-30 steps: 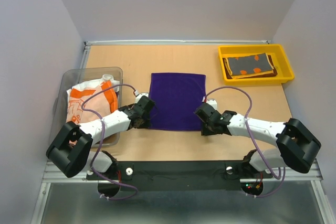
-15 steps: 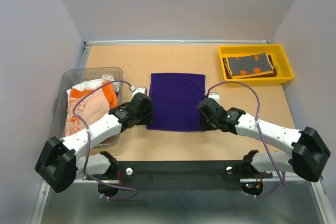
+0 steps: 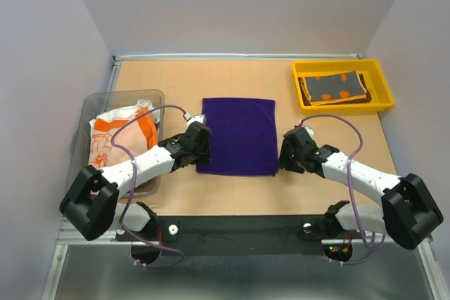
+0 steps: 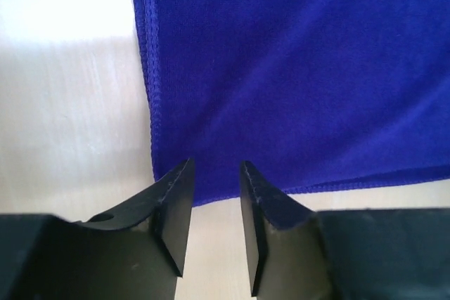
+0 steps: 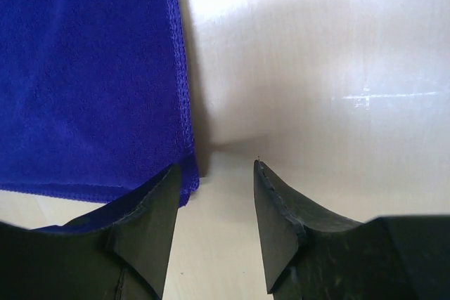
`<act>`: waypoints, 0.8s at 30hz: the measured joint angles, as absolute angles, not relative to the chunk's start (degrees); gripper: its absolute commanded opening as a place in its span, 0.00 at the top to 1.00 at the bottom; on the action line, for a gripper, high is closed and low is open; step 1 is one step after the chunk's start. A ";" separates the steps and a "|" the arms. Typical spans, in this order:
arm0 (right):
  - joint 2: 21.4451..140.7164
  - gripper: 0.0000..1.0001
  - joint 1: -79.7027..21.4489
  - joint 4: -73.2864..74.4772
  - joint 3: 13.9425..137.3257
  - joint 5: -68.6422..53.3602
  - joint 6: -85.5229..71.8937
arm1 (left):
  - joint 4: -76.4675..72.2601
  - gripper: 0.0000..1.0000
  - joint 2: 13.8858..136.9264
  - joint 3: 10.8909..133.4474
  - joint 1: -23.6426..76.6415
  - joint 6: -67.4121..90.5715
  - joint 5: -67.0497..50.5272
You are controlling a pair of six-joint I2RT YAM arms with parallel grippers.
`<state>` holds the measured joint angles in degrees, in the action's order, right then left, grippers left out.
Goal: Fold and stack the towels
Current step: Fold the towel
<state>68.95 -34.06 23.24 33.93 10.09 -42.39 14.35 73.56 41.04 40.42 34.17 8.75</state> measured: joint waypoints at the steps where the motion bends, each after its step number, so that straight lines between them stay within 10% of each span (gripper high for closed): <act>1: 68.95 0.48 -33.34 22.55 33.34 9.19 -42.59 | 13.30 0.62 74.43 40.21 40.42 34.28 8.60; 13: 69.17 0.57 -30.41 12.21 27.99 -1.32 -45.74 | 7.05 0.66 77.45 34.74 40.40 35.35 8.56; 24: 66.72 0.94 -30.35 10.87 27.70 -4.25 -46.28 | 6.24 0.66 76.95 34.11 40.40 35.68 8.67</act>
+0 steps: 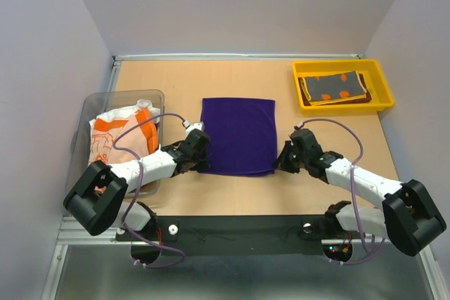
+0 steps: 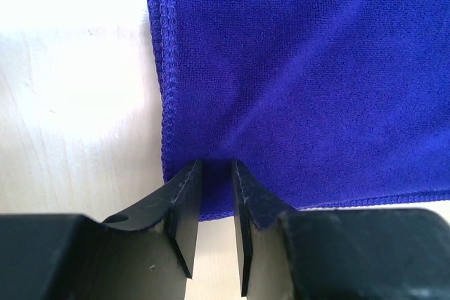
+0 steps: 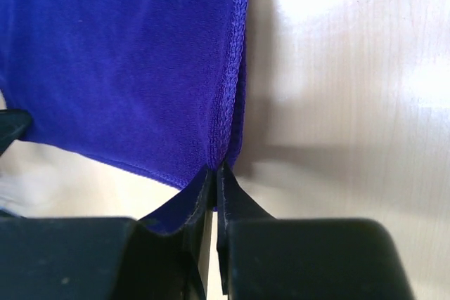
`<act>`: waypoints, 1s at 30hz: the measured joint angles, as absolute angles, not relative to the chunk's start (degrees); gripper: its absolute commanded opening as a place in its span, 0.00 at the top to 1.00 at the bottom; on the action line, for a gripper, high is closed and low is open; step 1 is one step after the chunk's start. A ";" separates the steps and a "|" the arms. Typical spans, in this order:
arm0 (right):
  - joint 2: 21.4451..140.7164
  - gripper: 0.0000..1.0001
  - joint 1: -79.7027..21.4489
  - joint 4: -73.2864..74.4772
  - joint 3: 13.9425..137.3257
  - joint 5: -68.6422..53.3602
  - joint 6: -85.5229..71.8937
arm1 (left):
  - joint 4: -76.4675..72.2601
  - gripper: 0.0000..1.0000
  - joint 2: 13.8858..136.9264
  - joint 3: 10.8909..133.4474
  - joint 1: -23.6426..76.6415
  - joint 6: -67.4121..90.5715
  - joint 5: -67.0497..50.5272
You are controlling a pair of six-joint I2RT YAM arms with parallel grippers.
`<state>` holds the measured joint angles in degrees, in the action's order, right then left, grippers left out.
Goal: Fold and stack the towels
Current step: Fold the towel
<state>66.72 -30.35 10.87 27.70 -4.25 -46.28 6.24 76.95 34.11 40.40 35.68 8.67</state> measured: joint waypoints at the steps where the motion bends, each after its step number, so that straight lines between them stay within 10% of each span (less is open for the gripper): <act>1: 66.02 0.96 -30.35 11.05 27.70 -4.54 -46.26 | 6.26 0.66 76.93 34.11 40.40 35.68 8.67; 22: 63.26 0.92 -30.35 18.13 25.65 -9.61 -44.97 | 7.81 0.70 76.47 34.11 40.38 36.10 9.02; 30: 63.24 0.55 -30.33 19.86 24.97 -9.74 -43.07 | 13.61 0.49 72.62 34.11 40.38 36.36 9.17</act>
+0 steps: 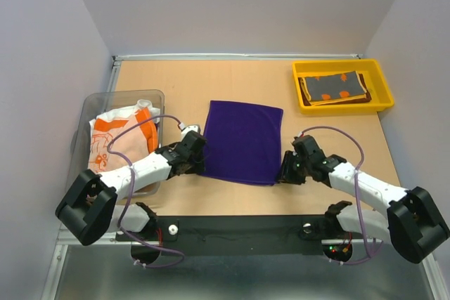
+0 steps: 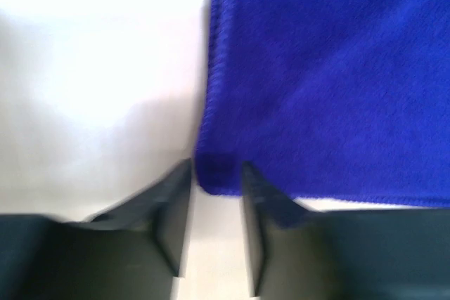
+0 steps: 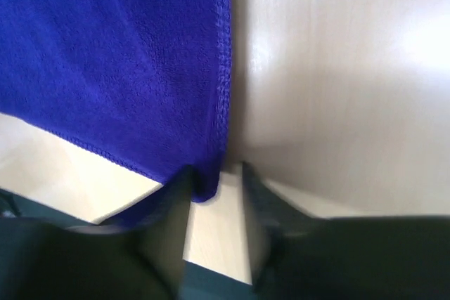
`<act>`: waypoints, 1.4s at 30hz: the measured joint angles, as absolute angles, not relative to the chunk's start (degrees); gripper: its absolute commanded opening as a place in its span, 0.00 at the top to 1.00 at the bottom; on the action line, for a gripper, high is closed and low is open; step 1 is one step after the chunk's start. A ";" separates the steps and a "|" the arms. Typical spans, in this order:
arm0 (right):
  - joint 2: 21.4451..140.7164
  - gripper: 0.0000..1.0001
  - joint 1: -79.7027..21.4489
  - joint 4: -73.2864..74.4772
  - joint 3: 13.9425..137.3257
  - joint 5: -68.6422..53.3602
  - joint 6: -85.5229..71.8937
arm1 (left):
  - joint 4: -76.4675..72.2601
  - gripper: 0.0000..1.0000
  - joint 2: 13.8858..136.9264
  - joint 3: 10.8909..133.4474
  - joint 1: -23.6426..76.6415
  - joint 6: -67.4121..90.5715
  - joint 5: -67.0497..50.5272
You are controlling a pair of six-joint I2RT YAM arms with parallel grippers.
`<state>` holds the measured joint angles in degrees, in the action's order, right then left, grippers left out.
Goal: Fold and stack the towels
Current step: Fold the towel
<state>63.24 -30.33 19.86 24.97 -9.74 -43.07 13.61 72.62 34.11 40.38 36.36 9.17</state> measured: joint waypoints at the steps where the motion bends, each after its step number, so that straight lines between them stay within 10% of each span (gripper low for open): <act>1: 62.61 0.53 -30.33 21.47 25.96 -9.26 -42.46 | 14.63 0.43 71.75 34.17 40.38 36.07 9.39; 7: 65.65 0.55 -27.83 25.65 38.98 -5.08 -35.81 | 19.44 0.37 67.37 38.50 40.99 34.13 9.85; 18: 88.38 0.82 -11.94 14.92 59.11 -5.91 -25.67 | 7.01 0.62 83.46 59.11 59.46 24.51 7.51; 42: 110.76 0.82 -8.88 1.76 65.93 -12.45 -23.57 | 0.12 0.89 103.66 59.27 67.51 12.38 -7.66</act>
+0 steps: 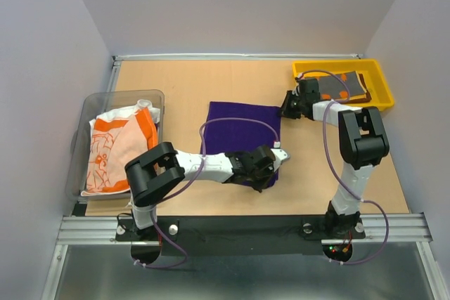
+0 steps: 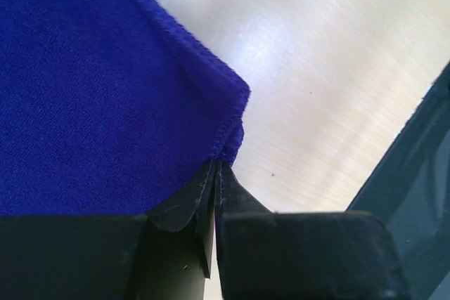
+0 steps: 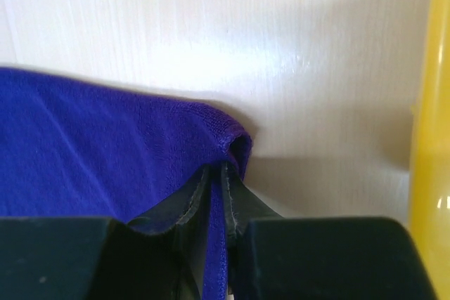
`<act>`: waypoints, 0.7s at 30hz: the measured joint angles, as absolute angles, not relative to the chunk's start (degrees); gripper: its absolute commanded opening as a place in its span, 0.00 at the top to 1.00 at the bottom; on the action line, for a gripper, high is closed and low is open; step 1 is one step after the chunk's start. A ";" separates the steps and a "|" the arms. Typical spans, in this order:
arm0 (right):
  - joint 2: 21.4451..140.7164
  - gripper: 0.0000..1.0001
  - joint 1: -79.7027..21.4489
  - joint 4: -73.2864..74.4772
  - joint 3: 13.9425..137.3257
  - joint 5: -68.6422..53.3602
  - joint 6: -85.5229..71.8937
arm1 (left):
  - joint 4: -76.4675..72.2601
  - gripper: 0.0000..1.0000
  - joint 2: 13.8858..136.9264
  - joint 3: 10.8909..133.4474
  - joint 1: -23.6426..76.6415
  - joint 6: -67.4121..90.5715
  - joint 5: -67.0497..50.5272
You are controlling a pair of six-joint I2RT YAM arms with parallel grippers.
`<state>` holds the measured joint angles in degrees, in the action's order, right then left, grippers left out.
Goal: Fold and stack the towels
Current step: Fold the towel
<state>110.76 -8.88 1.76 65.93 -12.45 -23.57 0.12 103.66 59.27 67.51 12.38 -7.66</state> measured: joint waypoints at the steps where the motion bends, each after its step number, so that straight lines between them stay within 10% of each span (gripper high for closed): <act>1: 111.18 0.82 -8.80 1.15 66.30 -12.47 -23.55 | -0.60 0.89 103.59 58.83 67.53 12.67 -8.08; 10: 113.38 0.81 -8.69 0.19 68.99 -12.49 -21.82 | -2.63 0.80 101.27 55.29 68.77 15.97 -9.37; 21: 108.14 0.47 -8.54 5.26 68.99 -14.41 -9.06 | 7.25 0.27 100.62 68.14 68.90 18.92 -3.95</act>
<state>108.14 -8.54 5.26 68.99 -14.41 -9.06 7.25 100.62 68.14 68.90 18.92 -3.95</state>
